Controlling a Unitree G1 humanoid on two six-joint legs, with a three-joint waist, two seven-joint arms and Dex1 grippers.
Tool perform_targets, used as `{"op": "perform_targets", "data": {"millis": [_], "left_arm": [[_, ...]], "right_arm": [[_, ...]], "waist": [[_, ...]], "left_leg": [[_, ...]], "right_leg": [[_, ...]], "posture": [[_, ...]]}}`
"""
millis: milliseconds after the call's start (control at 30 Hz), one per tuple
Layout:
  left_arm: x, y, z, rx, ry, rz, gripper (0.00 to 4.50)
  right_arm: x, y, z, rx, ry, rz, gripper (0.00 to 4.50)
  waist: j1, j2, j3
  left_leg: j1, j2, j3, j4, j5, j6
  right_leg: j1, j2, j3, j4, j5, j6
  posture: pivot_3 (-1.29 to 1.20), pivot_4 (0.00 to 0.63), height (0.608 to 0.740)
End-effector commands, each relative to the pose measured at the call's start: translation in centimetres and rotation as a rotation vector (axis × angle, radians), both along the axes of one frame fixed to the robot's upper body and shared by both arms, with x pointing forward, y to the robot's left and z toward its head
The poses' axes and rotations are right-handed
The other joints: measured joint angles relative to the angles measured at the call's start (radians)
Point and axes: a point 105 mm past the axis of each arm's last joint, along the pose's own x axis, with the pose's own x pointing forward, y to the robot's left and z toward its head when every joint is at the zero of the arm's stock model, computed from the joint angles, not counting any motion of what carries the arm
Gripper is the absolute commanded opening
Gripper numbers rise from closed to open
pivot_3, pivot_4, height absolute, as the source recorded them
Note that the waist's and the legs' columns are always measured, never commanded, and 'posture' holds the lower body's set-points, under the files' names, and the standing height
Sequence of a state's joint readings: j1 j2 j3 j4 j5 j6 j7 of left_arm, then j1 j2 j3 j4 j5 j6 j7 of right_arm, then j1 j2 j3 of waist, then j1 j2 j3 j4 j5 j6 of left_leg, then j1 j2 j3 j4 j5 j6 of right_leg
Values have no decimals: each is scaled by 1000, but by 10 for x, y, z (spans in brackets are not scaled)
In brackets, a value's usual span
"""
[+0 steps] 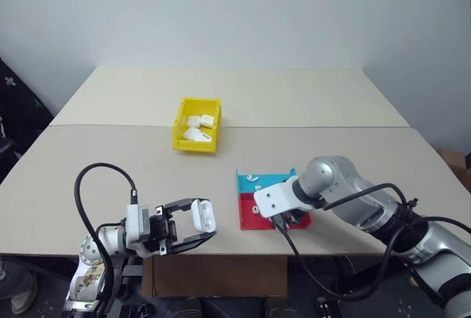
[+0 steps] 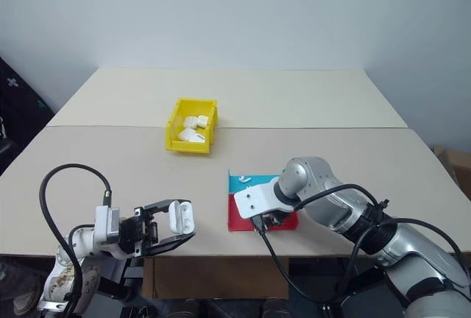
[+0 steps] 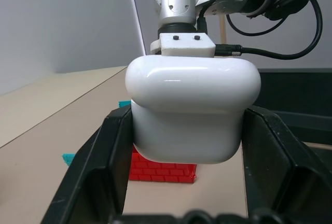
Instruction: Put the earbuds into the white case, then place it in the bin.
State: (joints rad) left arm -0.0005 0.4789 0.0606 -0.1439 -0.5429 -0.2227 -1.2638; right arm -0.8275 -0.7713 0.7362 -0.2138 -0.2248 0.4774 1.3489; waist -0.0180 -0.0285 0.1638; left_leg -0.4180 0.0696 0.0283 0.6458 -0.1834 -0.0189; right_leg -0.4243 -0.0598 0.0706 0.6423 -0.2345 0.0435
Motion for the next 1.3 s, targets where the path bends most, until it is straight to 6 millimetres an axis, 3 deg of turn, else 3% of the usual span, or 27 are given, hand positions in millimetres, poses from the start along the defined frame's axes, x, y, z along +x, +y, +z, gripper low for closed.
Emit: {"op": "perform_targets", "data": {"millis": [33, 400, 500, 967, 1133, 1300], "left_arm": [[-1, -2, 7, 7, -37, -1, 2802], [-2, -3, 5, 14, -28, 11, 2802], [-1, -3, 4, 15, -29, 14, 2802], [0, -4, 2, 25, -28, 27, 2802], [1, -4, 2, 26, -29, 33, 2802], [2, -3, 3, 22, -29, 30, 2802]], "right_arm": [[2, -1, 6, 3, -30, 18, 2476], [3, -3, 3, -13, -30, 13, 2476], [4, -4, 3, -8, -33, 5, 1629], [7, -4, 2, -15, -46, 13, 1629], [6, -4, 1, -11, -49, 15, 676], [7, -2, 4, 11, -64, 7, 676]], "waist": [[0, 0, 0], [0, 0, 0], [0, 0, 0], [0, 0, 0], [0, 0, 0], [-1, 0, 0]], "left_leg": [[0, 0, 0, 0, 0, 0], [0, 0, 0, 0, 0, 0], [0, 0, 0, 0, 0, 0], [1, 0, 0, -1, 0, 0], [1, 0, 0, -1, 0, 0], [1, 0, 0, -1, 0, 0]], "right_leg": [[0, 0, 0, 0, 0, 0], [0, 0, 0, 0, 0, 0], [0, 0, 0, 0, 0, 0], [0, 0, 0, 0, -1, 0], [0, 0, 0, 0, -1, -1], [0, 0, 0, 0, -1, -1]], "posture": [[0, 150, 740], [0, 150, 740], [0, 150, 740], [0, 150, 740], [0, 150, 740], [0, 150, 740]]}}
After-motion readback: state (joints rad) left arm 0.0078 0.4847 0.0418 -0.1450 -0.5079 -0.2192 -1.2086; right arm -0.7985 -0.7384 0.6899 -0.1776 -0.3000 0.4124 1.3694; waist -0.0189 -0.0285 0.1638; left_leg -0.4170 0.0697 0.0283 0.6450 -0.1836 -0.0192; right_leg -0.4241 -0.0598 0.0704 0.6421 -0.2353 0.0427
